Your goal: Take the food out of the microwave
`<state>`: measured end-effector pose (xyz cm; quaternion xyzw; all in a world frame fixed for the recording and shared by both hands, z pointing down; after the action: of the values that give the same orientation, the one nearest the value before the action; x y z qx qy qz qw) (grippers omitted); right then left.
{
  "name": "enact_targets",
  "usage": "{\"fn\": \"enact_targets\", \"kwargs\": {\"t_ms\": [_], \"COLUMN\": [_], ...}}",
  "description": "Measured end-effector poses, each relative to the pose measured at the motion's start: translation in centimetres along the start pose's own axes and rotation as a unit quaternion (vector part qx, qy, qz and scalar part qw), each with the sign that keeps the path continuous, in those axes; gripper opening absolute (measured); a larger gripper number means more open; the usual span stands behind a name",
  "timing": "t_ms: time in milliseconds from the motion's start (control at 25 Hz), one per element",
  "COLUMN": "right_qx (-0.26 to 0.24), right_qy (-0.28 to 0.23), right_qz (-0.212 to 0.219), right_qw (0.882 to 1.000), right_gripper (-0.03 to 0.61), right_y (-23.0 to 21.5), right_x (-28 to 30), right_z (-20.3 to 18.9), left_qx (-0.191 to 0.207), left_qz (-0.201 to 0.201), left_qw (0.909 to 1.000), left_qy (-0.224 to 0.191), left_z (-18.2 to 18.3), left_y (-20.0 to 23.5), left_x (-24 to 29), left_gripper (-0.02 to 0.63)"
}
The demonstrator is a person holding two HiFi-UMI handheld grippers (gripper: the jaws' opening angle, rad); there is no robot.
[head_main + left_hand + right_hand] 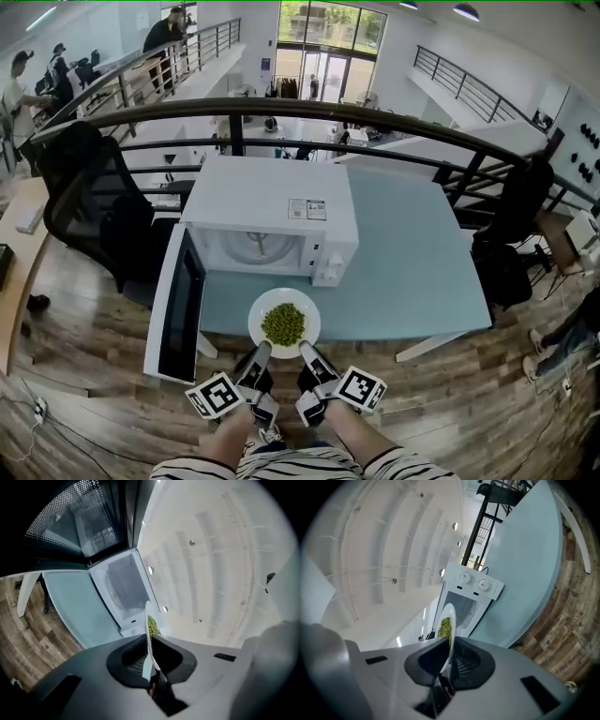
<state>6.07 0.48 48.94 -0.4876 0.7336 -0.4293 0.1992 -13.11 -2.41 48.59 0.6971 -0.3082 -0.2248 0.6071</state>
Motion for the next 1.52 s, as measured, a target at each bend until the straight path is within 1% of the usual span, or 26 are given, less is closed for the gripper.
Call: {"fn": "enact_targets", "kwargs": {"t_ms": [40, 200, 280, 520, 760, 880, 1000, 1080, 1160, 1400, 1520], "right_qx": [-0.003, 0.005, 0.003, 0.003, -0.006, 0.002, -0.011, -0.011, 0.001, -0.002, -0.002], "right_qy": [0.005, 0.015, 0.022, 0.037, 0.053, 0.062, 0.067, 0.076, 0.083, 0.097, 0.104], "right_qz": [-0.001, 0.016, 0.022, 0.037, 0.056, 0.062, 0.076, 0.067, 0.069, 0.078, 0.081], "right_qw": [1.000, 1.000, 1.000, 0.999, 0.997, 0.996, 0.995, 0.995, 0.994, 0.992, 0.991], "right_gripper": [0.052, 0.052, 0.051, 0.049, 0.048, 0.048, 0.048, 0.048, 0.048, 0.048, 0.046], "right_y": [0.0, 0.3, 0.4, 0.7, 1.1, 1.3, 1.3, 1.1, 1.0, 0.9, 0.8], "right_x": [-0.6, -2.6, -3.7, -7.3, -10.8, -12.5, -13.7, -14.7, -15.7, -17.4, -18.0], "right_z": [0.0, 0.0, 0.2, -0.2, -0.8, -1.3, -1.6, -1.9, -2.5, -3.2, -3.5], "left_qx": [-0.001, -0.004, -0.008, -0.010, -0.010, -0.007, -0.013, -0.013, -0.015, -0.023, -0.019], "left_qz": [-0.002, 0.007, 0.002, 0.024, 0.022, 0.023, 0.018, 0.024, 0.033, 0.031, 0.031], "left_qw": [1.0000, 0.9998, 0.9996, 0.9986, 0.9972, 0.9963, 0.9955, 0.9949, 0.9940, 0.9921, 0.9916], "left_qy": [-0.002, -0.018, -0.026, -0.046, -0.070, -0.082, -0.092, -0.097, -0.103, -0.119, -0.124], "left_z": [-0.5, -2.8, -4.1, -7.6, -11.1, -12.9, -14.4, -15.3, -16.4, -18.5, -19.2], "left_y": [-0.2, -0.6, -1.0, -1.5, -2.4, -2.7, -2.9, -3.0, -2.8, -2.7, -2.6], "left_x": [-0.3, -1.6, -2.0, -4.4, -6.9, -8.2, -9.2, -9.8, -10.6, -12.0, -12.5], "left_gripper": [0.043, 0.043, 0.043, 0.043, 0.043, 0.043, 0.043, 0.043, 0.043, 0.043, 0.043]}}
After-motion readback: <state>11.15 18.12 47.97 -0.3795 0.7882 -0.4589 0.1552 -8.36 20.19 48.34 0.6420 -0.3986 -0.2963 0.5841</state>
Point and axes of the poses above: the fingertips, and each gripper's own axes: x forward along the fingers, y to its left, z out of its top, the point moved 8 cm from there along -x, backward along the fingers, and after that the axes turned 15 degrees about -x, right-handed, at the moved point
